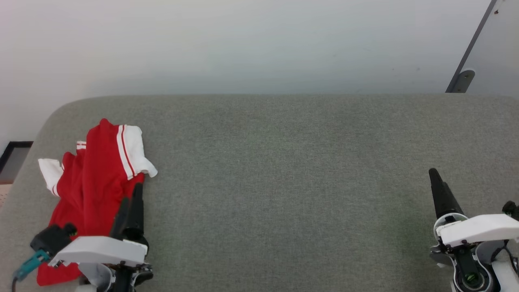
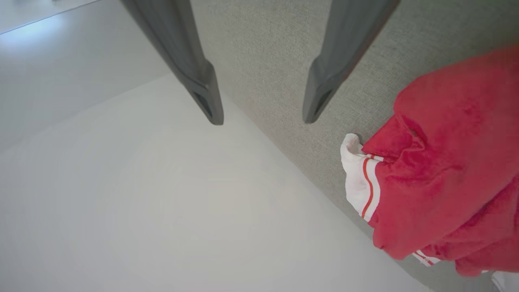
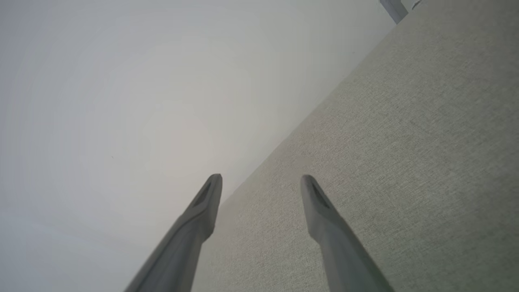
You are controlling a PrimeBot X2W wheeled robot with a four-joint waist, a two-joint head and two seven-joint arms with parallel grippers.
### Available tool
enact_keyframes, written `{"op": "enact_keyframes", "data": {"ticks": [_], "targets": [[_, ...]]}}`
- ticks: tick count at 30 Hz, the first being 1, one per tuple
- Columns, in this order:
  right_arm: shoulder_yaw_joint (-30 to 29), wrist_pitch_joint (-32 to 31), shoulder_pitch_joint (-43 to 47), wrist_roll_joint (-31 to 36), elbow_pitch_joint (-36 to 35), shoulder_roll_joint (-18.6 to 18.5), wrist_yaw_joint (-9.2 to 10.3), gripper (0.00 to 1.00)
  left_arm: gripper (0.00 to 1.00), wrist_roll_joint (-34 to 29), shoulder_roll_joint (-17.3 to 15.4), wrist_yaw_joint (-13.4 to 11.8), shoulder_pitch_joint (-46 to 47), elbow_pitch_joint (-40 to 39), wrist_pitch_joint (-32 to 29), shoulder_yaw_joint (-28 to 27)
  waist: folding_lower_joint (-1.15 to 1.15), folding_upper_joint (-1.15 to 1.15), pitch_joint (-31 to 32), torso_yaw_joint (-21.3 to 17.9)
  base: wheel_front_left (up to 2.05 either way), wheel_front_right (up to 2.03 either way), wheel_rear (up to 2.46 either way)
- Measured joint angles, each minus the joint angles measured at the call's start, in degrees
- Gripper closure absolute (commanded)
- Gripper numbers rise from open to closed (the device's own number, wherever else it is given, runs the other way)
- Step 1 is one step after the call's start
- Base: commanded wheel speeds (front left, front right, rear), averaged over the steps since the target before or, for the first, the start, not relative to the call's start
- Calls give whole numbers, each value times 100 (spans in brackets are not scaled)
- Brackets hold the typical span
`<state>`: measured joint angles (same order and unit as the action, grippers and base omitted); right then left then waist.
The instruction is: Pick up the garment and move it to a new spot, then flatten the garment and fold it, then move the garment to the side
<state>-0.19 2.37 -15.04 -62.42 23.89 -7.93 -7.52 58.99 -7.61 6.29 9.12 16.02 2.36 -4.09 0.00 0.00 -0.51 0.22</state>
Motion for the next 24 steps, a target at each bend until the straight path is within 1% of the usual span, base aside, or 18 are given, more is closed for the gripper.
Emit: {"op": "enact_keyframes", "data": {"ticks": [7,14,24], "targets": [[32,130,-149,1018,113,-67,0,0,0,-925,-141,-60,29,-78,131,74,0,0,-2,-6,0,0,0],[-23,264,-289,2005,186,-82,-1,0,0,-1688,-254,-154,40,-32,271,256,0,0,-3,-2,0,0,0],[-74,433,-420,3010,319,-70,-1,0,0,-2447,-417,-263,118,-59,433,452,0,0,3,-8,0,0,0]]}}
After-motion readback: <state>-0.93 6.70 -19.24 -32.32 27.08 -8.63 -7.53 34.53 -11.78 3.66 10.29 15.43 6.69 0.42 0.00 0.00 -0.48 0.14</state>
